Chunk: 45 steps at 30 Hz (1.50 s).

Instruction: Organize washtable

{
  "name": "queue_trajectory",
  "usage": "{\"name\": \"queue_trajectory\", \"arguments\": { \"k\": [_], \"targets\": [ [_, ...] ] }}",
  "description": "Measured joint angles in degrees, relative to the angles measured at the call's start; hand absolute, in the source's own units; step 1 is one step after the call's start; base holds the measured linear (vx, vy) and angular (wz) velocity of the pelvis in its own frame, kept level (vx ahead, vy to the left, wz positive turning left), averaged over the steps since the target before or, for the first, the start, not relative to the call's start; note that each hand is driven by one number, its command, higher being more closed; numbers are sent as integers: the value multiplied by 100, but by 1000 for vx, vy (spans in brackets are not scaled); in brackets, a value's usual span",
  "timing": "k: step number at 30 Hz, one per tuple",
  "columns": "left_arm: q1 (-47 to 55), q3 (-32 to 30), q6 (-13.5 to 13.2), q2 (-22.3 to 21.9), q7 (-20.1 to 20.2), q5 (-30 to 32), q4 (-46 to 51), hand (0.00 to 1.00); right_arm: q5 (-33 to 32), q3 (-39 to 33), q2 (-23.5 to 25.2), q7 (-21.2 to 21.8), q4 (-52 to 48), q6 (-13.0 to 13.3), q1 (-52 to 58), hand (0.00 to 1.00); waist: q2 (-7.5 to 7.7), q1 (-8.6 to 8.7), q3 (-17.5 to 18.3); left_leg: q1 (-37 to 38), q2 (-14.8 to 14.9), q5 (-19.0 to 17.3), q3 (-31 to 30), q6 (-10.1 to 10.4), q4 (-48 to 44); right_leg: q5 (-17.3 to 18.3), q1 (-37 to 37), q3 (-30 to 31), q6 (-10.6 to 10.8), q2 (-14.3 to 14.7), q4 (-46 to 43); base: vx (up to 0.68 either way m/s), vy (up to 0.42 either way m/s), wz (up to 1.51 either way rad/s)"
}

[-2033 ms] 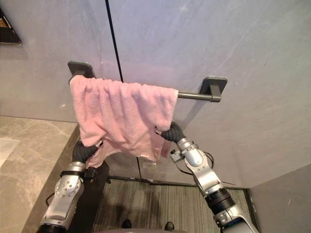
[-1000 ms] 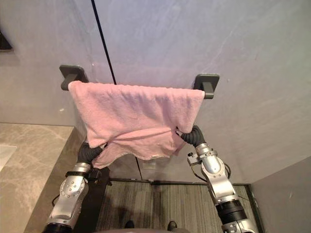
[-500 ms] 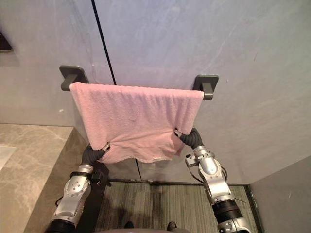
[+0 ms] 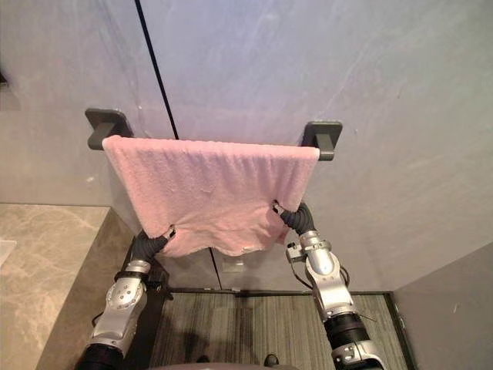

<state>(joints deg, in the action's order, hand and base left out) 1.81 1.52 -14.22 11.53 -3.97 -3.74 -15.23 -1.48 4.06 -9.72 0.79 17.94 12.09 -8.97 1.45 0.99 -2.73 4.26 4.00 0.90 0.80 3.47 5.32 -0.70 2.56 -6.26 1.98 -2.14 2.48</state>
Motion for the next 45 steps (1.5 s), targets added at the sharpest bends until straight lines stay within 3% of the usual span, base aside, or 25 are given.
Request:
{"name": "queue_trajectory", "arguments": {
  "k": [11,20,30,34,39,45],
  "targets": [
    [509,-172,120,-266,-130,-23,11,0,-10,-260,281,-214,207,-363,709,0,-1,102,-42,-15,3,-3,21,2,2,-34,20,4,4,3,82,0,0,0],
    [889,-226,254,-373,-147,-468,-7,0,-252,-438,495,-336,319,-376,1205,0,-9,122,-47,-2,10,-2,79,3,1,-56,19,32,-2,6,82,-18,-1,-1],
    [1026,-534,273,-473,-265,-469,-99,0,-237,-953,629,-563,393,-491,1605,0,-55,124,-64,25,11,-2,91,3,0,-61,42,40,-4,6,82,0,0,0],
    [1178,-909,255,-507,-395,-468,739,0,-174,-1546,672,-756,194,-572,1819,0,-80,122,-79,80,14,-26,101,14,-31,-57,104,61,-3,4,78,-2,0,-2],
    [1346,-1379,192,-688,-620,-469,2186,0,1,-2239,687,-1074,-1380,-603,1995,0,-220,130,-119,137,17,-135,233,4,-36,-38,136,197,17,5,64,-40,3,-13],
    [1243,-1625,-95,-684,-745,-466,3870,0,-138,-2595,666,-1175,-3244,-386,1818,0,-220,139,-118,164,13,-131,246,15,-133,-36,136,235,17,2,50,16,-4,-3]
  ]
}}
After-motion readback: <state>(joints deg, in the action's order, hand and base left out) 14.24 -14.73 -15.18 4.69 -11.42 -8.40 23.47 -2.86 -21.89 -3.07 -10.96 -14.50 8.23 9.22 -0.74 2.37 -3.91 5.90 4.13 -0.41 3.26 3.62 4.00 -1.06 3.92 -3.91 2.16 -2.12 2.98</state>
